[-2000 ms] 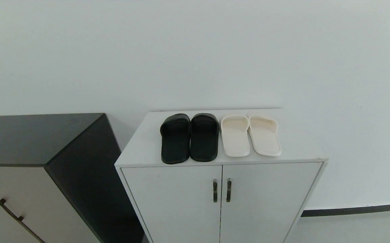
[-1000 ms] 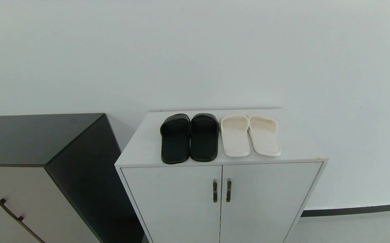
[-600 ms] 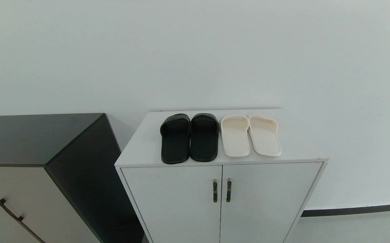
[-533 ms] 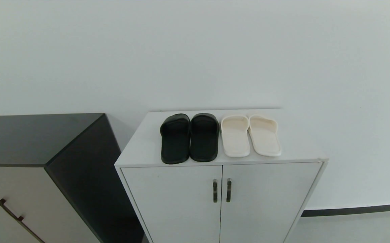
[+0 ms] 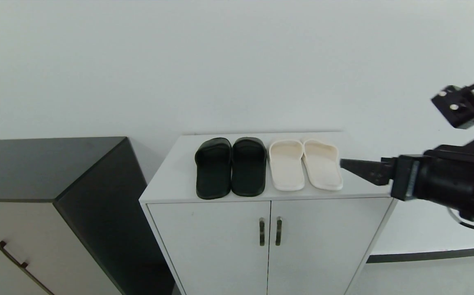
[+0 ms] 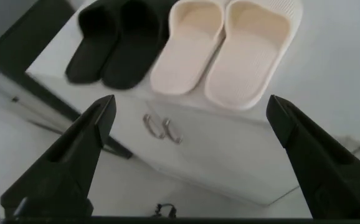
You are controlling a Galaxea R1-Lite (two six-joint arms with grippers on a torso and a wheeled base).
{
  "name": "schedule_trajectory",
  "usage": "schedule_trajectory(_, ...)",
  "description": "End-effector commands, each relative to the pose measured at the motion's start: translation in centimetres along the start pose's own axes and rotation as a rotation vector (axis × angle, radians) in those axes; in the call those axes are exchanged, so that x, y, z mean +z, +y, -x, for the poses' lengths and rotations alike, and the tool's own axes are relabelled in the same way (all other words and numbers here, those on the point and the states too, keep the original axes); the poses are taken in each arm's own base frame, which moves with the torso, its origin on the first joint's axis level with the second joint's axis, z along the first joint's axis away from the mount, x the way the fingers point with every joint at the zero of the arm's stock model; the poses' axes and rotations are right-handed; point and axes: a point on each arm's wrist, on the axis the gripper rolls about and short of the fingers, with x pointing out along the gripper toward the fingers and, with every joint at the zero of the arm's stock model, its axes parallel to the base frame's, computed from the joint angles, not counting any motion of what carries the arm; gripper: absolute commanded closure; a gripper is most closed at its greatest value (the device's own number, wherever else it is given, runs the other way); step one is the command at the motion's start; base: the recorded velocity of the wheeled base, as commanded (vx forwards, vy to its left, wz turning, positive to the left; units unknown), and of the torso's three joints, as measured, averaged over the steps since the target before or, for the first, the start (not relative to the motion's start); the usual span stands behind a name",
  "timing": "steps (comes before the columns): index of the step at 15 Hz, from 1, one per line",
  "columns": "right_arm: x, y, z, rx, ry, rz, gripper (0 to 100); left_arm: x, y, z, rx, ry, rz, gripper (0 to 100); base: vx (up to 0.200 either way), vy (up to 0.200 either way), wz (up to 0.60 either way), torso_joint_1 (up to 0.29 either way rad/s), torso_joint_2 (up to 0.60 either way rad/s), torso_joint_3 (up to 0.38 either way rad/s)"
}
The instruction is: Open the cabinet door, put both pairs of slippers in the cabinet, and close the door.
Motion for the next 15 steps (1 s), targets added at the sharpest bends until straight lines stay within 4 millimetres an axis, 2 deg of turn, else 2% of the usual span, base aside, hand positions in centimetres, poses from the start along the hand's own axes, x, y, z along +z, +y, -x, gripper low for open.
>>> schedule_trajectory(1, -0.5, 2.2, -6.5, -0.072, 0.054, 0.020, 0, 0.0, 0.0, 0.0, 0.000, 0.001, 0.000, 100, 0.000, 0.000, 0.00, 0.000, 0.00, 0.000)
schedule_trajectory(2, -0.9, 3.1, -9.3, -0.160, 0.046, 0.034, 0, 0.0, 0.0, 0.0, 0.000, 0.001, 0.000, 100, 0.000, 0.000, 0.00, 0.000, 0.00, 0.000)
schedule_trajectory(5, -1.5, 4.5, -13.8, -0.236, 0.008, 0.063, 0, 0.0, 0.0, 0.0, 0.002, 0.001, 0.000, 100, 0.000, 0.000, 0.00, 0.000, 0.00, 0.000)
schedule_trajectory(10, -2.2, 4.4, -17.8, -0.346, -0.001, 0.129, 0, 0.0, 0.0, 0.0, 0.002, 0.001, 0.002, 100, 0.000, 0.000, 0.00, 0.000, 0.00, 0.000)
schedule_trajectory(15, -2.5, 2.0, -21.8, -0.417, -0.007, 0.106, 0, 0.0, 0.0, 0.0, 0.002, 0.001, 0.002, 100, 0.000, 0.000, 0.00, 0.000, 0.00, 0.000)
